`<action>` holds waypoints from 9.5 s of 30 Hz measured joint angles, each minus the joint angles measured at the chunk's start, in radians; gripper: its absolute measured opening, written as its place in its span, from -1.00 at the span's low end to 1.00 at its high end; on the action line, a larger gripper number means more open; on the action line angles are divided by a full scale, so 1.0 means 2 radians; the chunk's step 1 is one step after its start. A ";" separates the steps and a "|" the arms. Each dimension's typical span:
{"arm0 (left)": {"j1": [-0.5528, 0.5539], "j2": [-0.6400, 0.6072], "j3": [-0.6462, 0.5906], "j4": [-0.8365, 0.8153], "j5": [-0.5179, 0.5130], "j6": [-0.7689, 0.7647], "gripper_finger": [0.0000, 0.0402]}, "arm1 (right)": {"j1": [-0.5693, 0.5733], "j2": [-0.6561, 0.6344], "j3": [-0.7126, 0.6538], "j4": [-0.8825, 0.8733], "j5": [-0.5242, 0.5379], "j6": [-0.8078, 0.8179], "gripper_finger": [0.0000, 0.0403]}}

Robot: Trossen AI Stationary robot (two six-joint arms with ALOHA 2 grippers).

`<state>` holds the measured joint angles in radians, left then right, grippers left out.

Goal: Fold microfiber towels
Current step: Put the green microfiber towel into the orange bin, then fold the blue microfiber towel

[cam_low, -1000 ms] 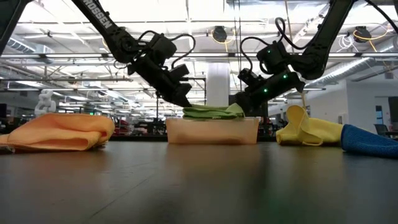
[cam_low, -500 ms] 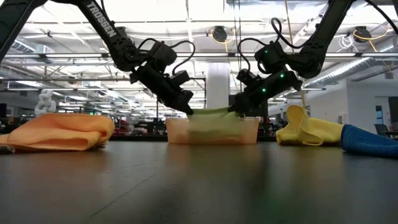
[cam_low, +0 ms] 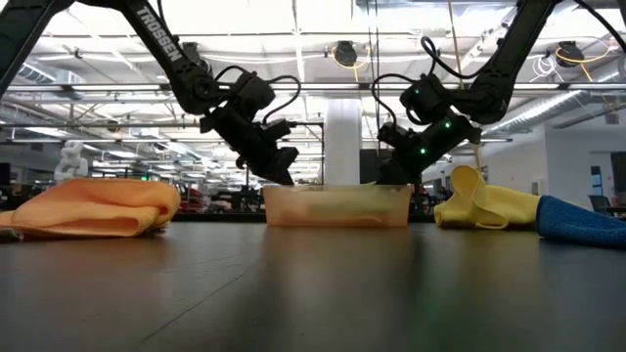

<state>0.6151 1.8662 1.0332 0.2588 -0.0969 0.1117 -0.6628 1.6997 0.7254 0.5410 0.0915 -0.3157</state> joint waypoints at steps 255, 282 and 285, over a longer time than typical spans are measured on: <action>-0.386 -0.312 0.017 -0.361 -0.091 -0.058 -0.99 | 0.359 -0.293 0.025 -0.283 -0.164 0.138 -0.69; -0.554 -0.038 0.071 -0.362 0.097 -0.187 -0.99 | 0.354 -0.201 -0.028 -0.142 -0.164 0.157 -0.43; -0.560 -0.019 0.071 -0.365 0.111 -0.216 -0.99 | 0.354 -0.156 -0.029 -0.088 -0.165 0.169 -0.43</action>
<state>-0.5058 1.8283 1.1748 -0.4721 0.1250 -0.3200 0.0456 1.3873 0.6682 0.3657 -0.2382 0.0219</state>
